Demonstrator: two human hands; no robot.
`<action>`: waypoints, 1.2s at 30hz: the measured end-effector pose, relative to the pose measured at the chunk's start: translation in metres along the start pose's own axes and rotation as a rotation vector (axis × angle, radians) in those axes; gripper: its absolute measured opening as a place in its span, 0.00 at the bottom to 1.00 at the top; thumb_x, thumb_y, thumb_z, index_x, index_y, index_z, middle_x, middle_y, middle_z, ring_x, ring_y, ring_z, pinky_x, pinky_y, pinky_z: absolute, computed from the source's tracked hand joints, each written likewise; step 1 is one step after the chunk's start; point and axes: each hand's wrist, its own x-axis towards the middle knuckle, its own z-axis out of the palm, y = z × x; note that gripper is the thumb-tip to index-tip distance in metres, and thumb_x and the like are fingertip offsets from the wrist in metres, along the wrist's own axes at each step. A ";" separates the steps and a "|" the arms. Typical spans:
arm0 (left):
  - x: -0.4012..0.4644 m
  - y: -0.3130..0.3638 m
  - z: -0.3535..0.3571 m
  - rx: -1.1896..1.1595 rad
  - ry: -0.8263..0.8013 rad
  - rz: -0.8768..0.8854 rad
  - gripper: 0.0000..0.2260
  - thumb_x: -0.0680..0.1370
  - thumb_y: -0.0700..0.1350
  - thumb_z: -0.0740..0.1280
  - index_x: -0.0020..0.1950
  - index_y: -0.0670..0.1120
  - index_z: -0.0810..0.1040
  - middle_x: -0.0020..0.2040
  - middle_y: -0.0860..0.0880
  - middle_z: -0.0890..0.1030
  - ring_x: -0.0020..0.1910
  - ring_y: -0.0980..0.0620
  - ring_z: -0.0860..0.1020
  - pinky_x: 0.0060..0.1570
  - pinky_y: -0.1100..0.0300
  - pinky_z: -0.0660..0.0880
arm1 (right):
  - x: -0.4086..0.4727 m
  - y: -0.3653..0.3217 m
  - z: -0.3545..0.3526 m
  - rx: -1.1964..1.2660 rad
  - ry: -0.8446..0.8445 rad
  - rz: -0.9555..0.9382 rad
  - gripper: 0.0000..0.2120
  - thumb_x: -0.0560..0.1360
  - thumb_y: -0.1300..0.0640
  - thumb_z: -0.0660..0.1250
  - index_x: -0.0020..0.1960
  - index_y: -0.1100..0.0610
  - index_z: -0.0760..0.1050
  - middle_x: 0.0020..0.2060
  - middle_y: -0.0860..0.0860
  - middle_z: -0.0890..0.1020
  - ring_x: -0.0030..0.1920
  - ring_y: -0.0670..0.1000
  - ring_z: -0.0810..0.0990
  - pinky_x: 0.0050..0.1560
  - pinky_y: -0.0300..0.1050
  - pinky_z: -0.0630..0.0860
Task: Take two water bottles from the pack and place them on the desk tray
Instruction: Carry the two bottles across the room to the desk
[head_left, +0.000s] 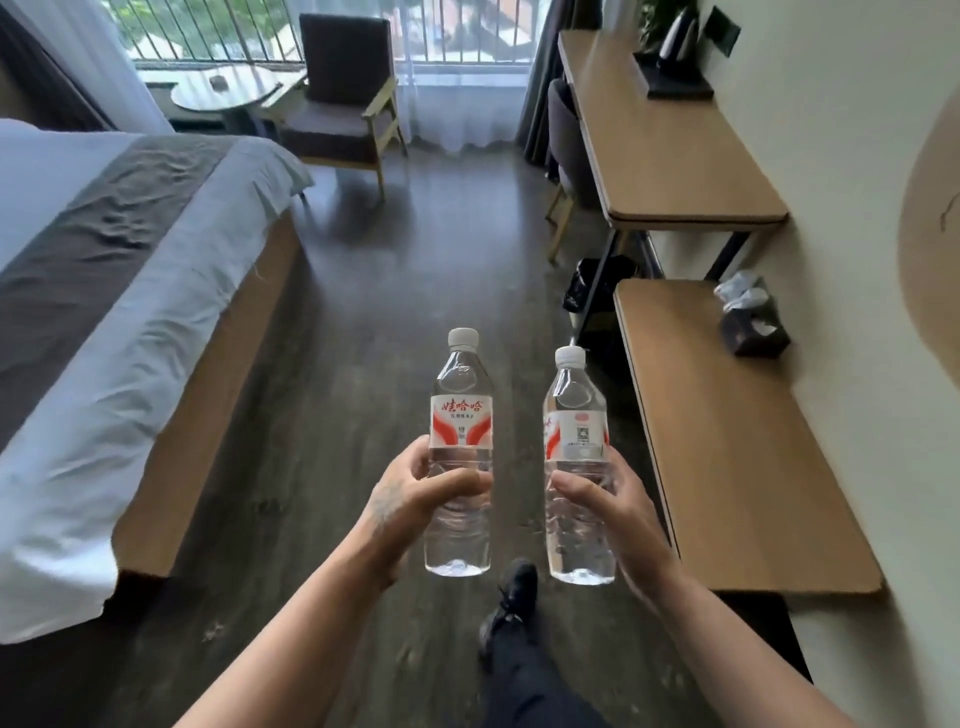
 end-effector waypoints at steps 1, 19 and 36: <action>0.030 0.011 0.001 -0.008 0.000 -0.012 0.29 0.62 0.48 0.83 0.63 0.45 0.85 0.54 0.43 0.92 0.52 0.44 0.90 0.55 0.47 0.85 | 0.032 -0.009 -0.003 0.003 -0.008 0.005 0.31 0.65 0.41 0.81 0.66 0.48 0.80 0.57 0.52 0.90 0.54 0.56 0.91 0.55 0.54 0.86; 0.516 0.220 -0.017 -0.041 -0.049 -0.008 0.26 0.64 0.46 0.83 0.61 0.48 0.88 0.57 0.41 0.92 0.53 0.45 0.91 0.51 0.55 0.86 | 0.533 -0.205 -0.009 -0.034 0.000 -0.020 0.37 0.64 0.44 0.79 0.69 0.58 0.79 0.60 0.59 0.89 0.61 0.61 0.88 0.66 0.60 0.83; 0.983 0.450 -0.046 0.009 -0.077 -0.018 0.26 0.64 0.47 0.83 0.62 0.47 0.87 0.58 0.40 0.92 0.57 0.39 0.90 0.60 0.44 0.85 | 1.008 -0.378 0.004 0.038 0.037 -0.004 0.36 0.65 0.43 0.79 0.70 0.54 0.78 0.61 0.56 0.89 0.62 0.60 0.88 0.69 0.64 0.81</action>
